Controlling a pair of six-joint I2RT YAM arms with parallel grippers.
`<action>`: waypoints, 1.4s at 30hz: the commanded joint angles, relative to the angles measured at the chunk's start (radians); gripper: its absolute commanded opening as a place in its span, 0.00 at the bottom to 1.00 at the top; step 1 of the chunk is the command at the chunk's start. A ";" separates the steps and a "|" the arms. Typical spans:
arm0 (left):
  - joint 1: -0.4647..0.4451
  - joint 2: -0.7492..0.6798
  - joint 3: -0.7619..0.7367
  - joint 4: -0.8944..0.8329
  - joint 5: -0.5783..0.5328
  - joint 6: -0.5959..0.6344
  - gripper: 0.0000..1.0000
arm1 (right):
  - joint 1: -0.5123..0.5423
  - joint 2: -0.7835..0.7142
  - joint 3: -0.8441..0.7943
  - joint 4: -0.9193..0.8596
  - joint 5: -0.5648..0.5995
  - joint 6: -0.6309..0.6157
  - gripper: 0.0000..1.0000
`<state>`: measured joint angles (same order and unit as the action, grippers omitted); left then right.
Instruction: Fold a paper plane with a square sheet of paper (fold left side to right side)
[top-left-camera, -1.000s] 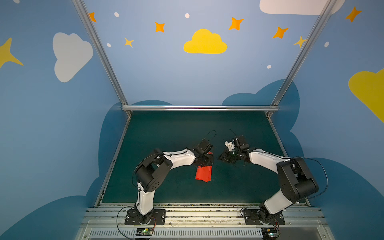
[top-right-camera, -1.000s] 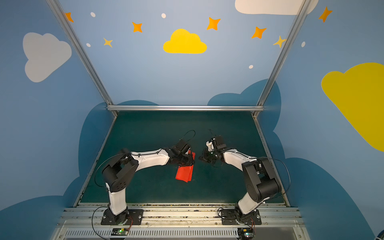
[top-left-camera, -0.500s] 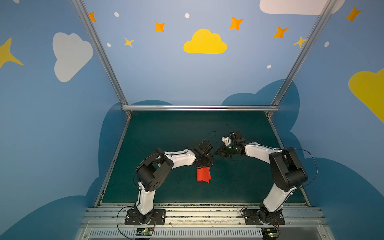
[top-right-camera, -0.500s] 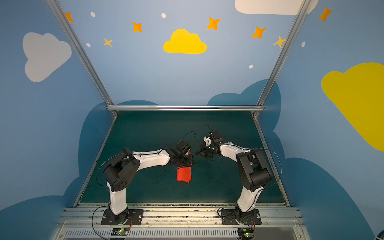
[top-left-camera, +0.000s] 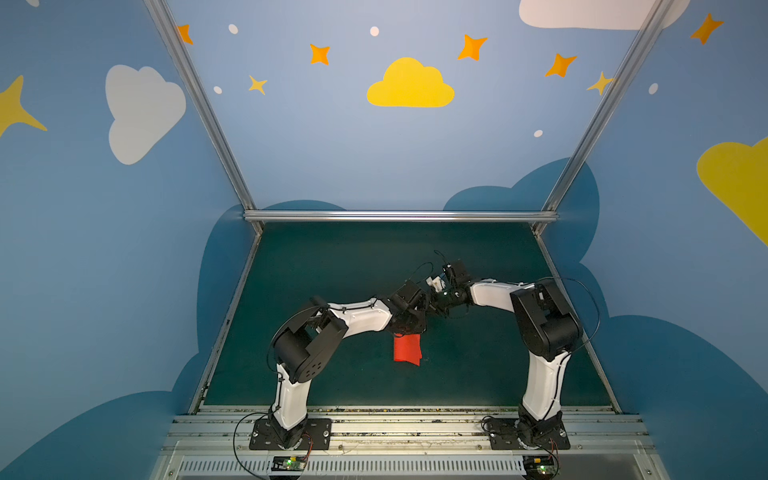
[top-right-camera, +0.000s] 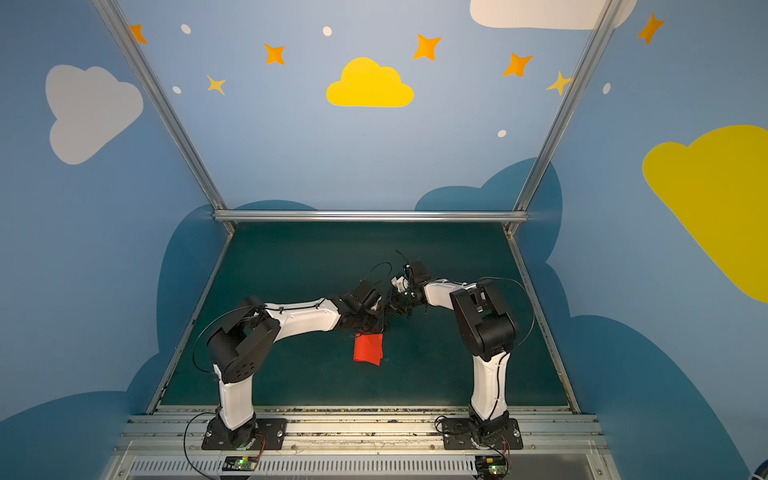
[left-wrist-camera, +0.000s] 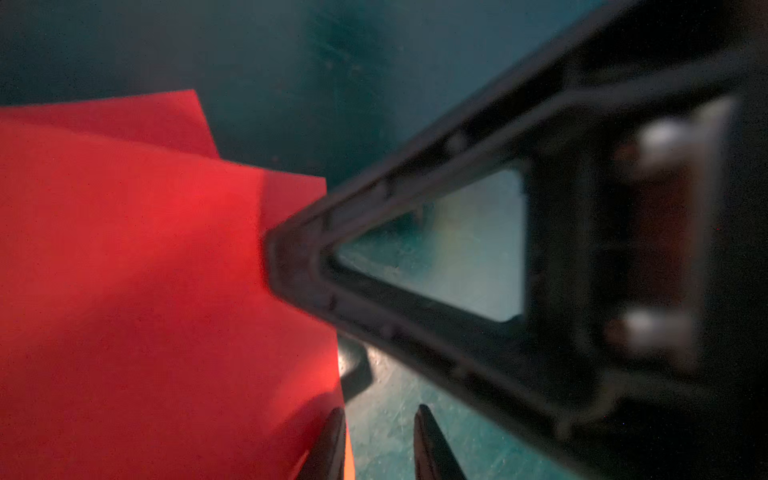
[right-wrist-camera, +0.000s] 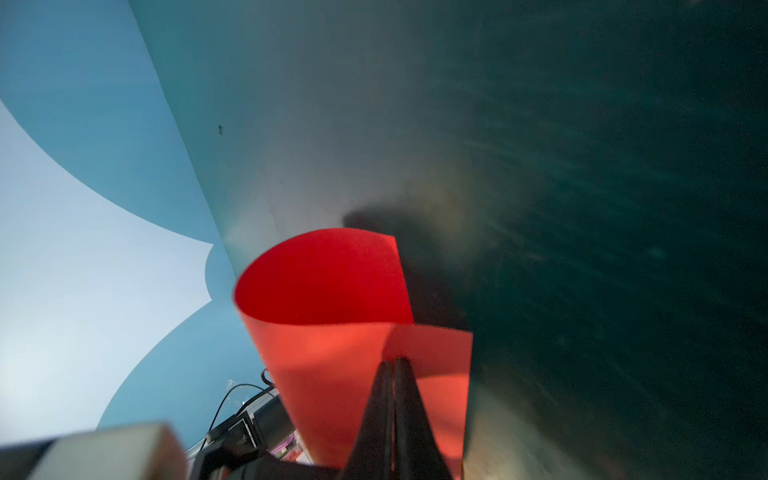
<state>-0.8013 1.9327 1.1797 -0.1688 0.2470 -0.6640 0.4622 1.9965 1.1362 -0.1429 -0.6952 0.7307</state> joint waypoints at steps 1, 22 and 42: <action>0.000 -0.015 -0.003 -0.009 0.012 0.027 0.31 | 0.005 0.031 0.019 0.015 -0.006 0.013 0.00; 0.185 -0.294 -0.107 -0.106 0.108 0.053 0.73 | 0.002 0.064 -0.027 0.052 0.011 0.029 0.00; 0.154 -0.055 0.033 -0.305 -0.140 0.221 0.81 | 0.001 0.009 -0.008 0.039 -0.022 0.020 0.00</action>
<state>-0.6449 1.8584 1.1995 -0.4221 0.1860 -0.4725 0.4644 2.0308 1.1275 -0.0860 -0.7280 0.7593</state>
